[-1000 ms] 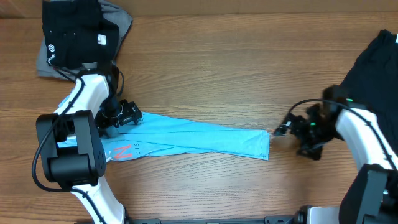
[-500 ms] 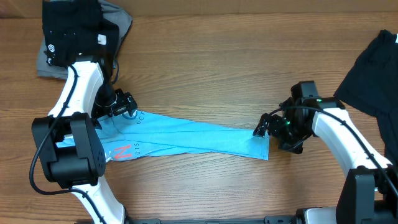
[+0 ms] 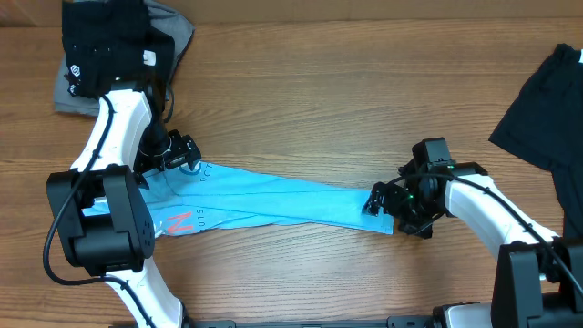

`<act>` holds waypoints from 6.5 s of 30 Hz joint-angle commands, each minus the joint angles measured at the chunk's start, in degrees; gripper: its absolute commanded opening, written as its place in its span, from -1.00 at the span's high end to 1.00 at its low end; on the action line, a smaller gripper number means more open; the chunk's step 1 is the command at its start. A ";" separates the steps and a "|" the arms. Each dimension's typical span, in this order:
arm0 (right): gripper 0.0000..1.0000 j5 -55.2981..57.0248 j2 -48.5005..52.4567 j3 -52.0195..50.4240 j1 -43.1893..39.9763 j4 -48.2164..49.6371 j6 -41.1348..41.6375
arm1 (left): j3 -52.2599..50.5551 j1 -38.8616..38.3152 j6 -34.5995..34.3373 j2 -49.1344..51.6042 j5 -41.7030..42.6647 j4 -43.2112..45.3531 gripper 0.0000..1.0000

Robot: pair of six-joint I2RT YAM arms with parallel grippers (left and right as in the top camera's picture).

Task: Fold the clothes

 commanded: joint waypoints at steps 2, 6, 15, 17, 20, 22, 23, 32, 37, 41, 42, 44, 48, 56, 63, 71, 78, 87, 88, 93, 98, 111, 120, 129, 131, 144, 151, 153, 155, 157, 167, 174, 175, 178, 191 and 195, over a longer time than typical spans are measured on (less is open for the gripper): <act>-1.00 -1.20 0.22 -1.99 0.92 3.02 1.03 | 1.25 0.15 1.11 -1.40 -0.70 0.02 -1.00; -1.00 -2.27 0.39 -3.91 0.92 5.79 1.79 | 1.25 0.15 1.09 -1.40 -0.70 0.02 -1.00; 0.24 -2.91 0.96 -5.01 0.92 7.65 6.60 | 1.25 0.15 1.09 -1.42 -0.70 0.04 -1.00; 0.60 -2.89 0.96 -4.98 0.92 7.82 7.93 | 1.25 0.15 1.09 -1.40 -0.70 0.07 -1.00; 0.92 -1.51 0.96 -4.96 0.72 7.80 10.75 | 1.25 0.15 1.09 -1.40 -0.70 0.13 -1.00; 0.92 0.24 0.96 -4.59 0.09 7.34 12.31 | 1.25 0.15 1.09 -1.40 -0.72 0.09 -1.00; 0.92 1.36 0.96 -4.11 -0.48 6.73 12.55 | 1.25 0.15 1.09 -1.40 -0.70 0.04 -1.00; 0.92 13.46 0.96 5.77 -13.33 -8.90 12.87 | 1.25 0.15 1.09 -1.40 -0.70 -0.15 -1.00; 0.92 17.03 0.90 13.64 -17.62 -18.05 12.87 | 1.22 0.15 1.09 -1.40 -0.68 0.02 -1.00; 0.92 20.94 0.90 20.09 -15.52 -23.74 12.87 | 1.22 0.13 1.09 -1.40 -0.70 0.87 -1.00; 0.92 21.73 0.90 20.72 -14.23 -24.28 12.87 | 1.22 0.13 1.07 -1.40 -0.70 1.16 -1.00; 0.92 22.05 0.90 20.90 -11.39 -24.39 12.90 | 1.22 0.13 1.07 -1.40 -0.68 1.53 -1.00; 0.92 21.97 0.92 20.96 -4.79 -23.61 13.84 | 1.22 0.09 1.07 -1.40 -0.68 1.60 -1.00; 0.92 15.28 0.92 22.05 4.66 -20.28 16.31 | 1.18 0.09 1.07 -1.38 -0.70 1.60 -1.00; 0.92 3.10 0.92 22.18 12.59 -13.75 15.98 | 1.18 -0.57 1.07 -1.36 -0.70 2.21 -1.00; 0.92 3.13 0.92 22.18 22.49 -8.87 21.11 | 1.18 -1.25 1.09 -1.36 -0.70 2.14 -1.00; 0.92 3.17 1.05 22.16 27.26 -5.66 24.06 | 1.18 -1.29 1.09 -1.36 -0.70 1.99 -1.00; 0.68 3.10 6.47 22.14 29.09 -3.41 25.35 | 1.18 -1.29 1.11 -1.36 -0.74 1.62 -1.00; 0.54 3.04 7.08 22.14 29.09 -3.06 25.35 | 1.18 -1.29 1.11 -1.36 -0.72 1.55 -1.00; -0.18 2.19 8.85 22.14 29.07 -1.68 25.24 | 1.18 -1.29 1.11 -1.36 -0.72 1.51 -1.00; -0.22 2.01 8.39 22.71 27.78 -3.82 22.18 | 1.16 -1.29 1.09 -1.36 -0.72 1.38 -1.00; -0.52 -6.43 7.80 29.27 18.08 -13.51 6.78 | 0.98 -1.29 1.09 -1.36 -0.70 1.36 -1.00; 0.32 -4.70 7.82 28.92 18.21 -10.99 6.82 | 0.59 -1.29 1.09 -1.36 -0.72 1.62 -1.00; 0.74 -14.08 11.10 22.84 18.18 -3.34 6.84 | 0.57 -1.31 1.09 -1.36 -0.72 1.36 -1.00; 0.78 -17.33 12.70 21.59 18.18 -1.73 6.82 | 0.57 -1.31 1.09 -1.36 -0.72 1.33 -1.00; 0.60 -21.75 21.11 18.69 15.34 9.62 9.01 | 0.42 -1.31 1.09 -1.36 -0.72 0.92 -1.00; 0.75 -21.99 20.96 19.74 13.79 6.99 6.73 | 0.39 -1.29 1.09 -1.36 -0.74 0.92 -1.00; 0.78 -23.74 20.44 20.63 13.79 5.68 4.92 | 0.39 -1.29 1.09 -1.36 -0.72 0.92 -1.00; 0.78 -25.88 19.30 21.86 13.79 4.15 3.17 | 0.37 -1.29 1.09 -1.36 -0.74 0.92 -1.00; 0.78 -26.47 17.75 23.34 13.79 2.45 2.71 | 0.37 -1.29 1.11 -1.36 -0.74 0.90 -1.00; -0.88 -14.78 9.77 33.86 9.60 -15.85 -0.92 | 0.37 -1.29 1.11 -1.36 -0.76 0.92 -1.00; -1.00 5.62 9.73 34.18 3.23 -26.32 -1.40 | 0.37 -1.29 1.09 -1.36 -0.74 1.29 -1.00; -1.00 5.75 9.73 33.77 2.78 -26.29 -2.64 | 0.37 -1.29 1.09 -1.36 -0.74 1.38 -1.00; -1.00 5.68 9.79 31.95 2.56 -25.57 -6.38 | 0.37 -1.29 1.05 -1.36 -0.68 1.66 -1.00; -1.00 1.60 9.84 17.97 2.78 -14.75 -6.69 | 0.35 -1.25 5.07 -1.36 -0.79 2.32 -1.00; -1.00 1.57 9.84 17.46 2.78 -14.40 -6.67 | 0.35 0.00 8.68 -1.33 -0.70 4.52 -0.99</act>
